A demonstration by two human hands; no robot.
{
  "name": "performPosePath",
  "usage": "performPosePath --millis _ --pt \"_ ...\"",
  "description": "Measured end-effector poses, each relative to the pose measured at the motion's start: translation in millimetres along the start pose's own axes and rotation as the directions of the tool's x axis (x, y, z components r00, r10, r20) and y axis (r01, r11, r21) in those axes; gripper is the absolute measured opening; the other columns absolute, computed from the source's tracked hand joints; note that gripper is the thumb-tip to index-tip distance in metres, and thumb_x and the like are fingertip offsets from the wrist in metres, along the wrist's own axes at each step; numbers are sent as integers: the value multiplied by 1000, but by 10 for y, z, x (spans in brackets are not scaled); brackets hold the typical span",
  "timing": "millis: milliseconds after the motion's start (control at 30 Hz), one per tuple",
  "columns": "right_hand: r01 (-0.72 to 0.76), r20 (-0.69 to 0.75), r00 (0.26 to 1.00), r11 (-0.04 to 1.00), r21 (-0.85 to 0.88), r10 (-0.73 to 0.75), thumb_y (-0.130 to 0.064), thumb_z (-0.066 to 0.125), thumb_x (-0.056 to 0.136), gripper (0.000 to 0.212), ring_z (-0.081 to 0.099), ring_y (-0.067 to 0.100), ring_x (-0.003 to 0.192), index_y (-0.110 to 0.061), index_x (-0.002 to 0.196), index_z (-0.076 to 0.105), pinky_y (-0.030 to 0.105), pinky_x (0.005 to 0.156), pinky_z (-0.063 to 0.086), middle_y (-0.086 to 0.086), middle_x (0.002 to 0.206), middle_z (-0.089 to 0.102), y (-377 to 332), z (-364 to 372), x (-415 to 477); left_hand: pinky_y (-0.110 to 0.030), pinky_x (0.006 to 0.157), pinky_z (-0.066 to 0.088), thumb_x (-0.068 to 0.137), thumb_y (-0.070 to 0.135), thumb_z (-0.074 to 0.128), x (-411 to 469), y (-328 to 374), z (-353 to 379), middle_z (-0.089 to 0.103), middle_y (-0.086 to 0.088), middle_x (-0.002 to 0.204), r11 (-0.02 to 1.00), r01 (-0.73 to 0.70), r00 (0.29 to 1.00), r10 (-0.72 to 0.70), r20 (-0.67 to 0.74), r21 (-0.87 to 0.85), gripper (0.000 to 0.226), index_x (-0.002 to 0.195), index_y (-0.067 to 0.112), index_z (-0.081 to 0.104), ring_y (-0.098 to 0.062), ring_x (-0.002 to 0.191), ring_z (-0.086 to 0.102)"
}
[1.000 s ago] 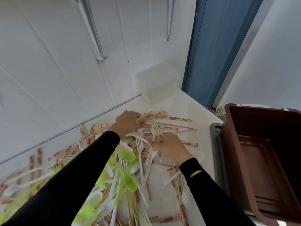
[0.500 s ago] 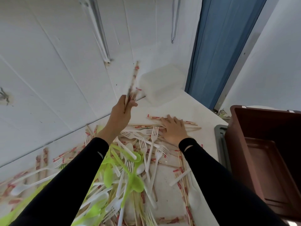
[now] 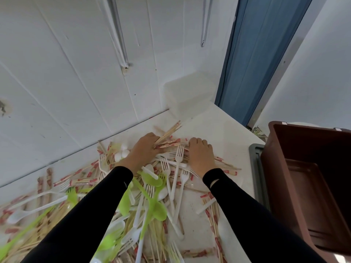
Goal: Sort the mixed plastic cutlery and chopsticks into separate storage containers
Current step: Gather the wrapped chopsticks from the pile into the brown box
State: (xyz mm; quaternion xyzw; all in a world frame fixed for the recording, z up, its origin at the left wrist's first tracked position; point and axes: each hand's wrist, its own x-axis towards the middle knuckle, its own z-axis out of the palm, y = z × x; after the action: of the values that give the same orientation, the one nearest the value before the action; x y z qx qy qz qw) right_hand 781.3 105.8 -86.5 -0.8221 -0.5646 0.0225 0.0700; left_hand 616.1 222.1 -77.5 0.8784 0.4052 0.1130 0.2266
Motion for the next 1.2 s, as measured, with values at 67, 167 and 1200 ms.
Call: performPosePath --millis 67,167,1200 --pt "-20 16 1000 1000 14 19 -11 44 98 29 48 27 114 -8 126 45 35 94 38 11 126 49 33 -11 -22 -29 77 38 88 43 67 40 -12 -12 57 -8 91 993 -14 997 5 78 115 41 99 3 70 -27 89 57" --pt "-103 37 994 985 139 99 -11 42 98 29 50 27 111 -5 126 44 34 89 42 12 126 47 67 -102 -33 -31 79 36 93 41 61 44 -10 -40 57 -9 88 965 -48 992 17 122 258 36 97 5 66 -29 90 54" --pt "-17 -5 989 150 989 147 -48 57 95 42 37 16 55 -14 71 50 24 56 34 1 58 40 -96 -686 -1100 -19 61 51 103 26 51 -731 1052 -649 64 -4 76 707 -206 811 -263 -522 -677 17 107 10 55 -10 65 63"
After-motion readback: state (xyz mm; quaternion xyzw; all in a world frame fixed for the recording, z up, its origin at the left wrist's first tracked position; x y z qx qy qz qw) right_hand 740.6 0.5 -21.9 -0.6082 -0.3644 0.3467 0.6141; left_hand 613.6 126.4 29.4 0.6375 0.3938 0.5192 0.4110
